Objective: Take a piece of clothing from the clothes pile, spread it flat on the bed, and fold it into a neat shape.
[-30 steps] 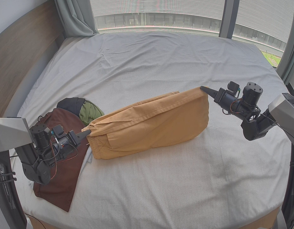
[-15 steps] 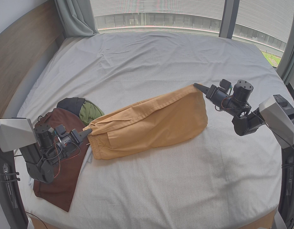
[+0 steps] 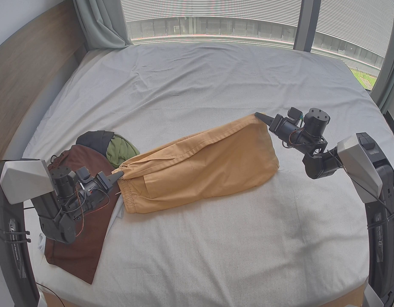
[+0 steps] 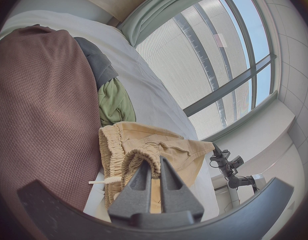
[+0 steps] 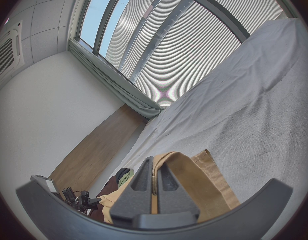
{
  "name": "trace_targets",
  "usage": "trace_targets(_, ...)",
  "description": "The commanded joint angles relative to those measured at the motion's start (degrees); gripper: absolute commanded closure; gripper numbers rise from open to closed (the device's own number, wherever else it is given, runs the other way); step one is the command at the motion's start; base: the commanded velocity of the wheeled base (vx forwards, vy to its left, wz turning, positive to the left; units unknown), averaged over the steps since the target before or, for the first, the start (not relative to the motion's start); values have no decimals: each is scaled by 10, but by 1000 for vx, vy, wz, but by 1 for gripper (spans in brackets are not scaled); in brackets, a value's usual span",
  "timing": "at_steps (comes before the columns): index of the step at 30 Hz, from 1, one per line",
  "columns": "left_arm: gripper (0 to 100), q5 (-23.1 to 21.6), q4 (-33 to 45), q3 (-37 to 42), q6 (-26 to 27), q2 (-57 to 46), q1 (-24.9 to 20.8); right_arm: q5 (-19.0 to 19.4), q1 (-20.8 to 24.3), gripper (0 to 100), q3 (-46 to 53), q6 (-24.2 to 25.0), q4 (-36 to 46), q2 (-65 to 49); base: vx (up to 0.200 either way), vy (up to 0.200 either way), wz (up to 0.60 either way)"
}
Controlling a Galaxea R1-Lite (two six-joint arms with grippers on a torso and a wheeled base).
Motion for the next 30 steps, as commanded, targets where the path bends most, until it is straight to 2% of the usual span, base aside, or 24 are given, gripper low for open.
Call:
trace_targets(1,100,1,-1,-6,0,10,2,-3,1,100,-36,0,15,22,0,0,0)
trace_targets(14,100,13,-1,-23,0,26,2,-10,10,100,-114,-7,56,58,0,0,0)
trace_targets(15,100,13,-1,-23,0,26,2,-10,10,0,-114,-7,56,58,0,0,0)
trace_targets(16,100,14,-1,-23,-1,28,2,-14,10,0,-123,-8,63,60,0,0,0)
trace_targets(17,0,16,-1,-24,-1,29,3,-14,10,0,-132,-8,68,62,0,0,0)
trace_targets(30,0,32,-1,-58,-22,30,25,-25,18,0,-137,-9,72,65,0,0,0)
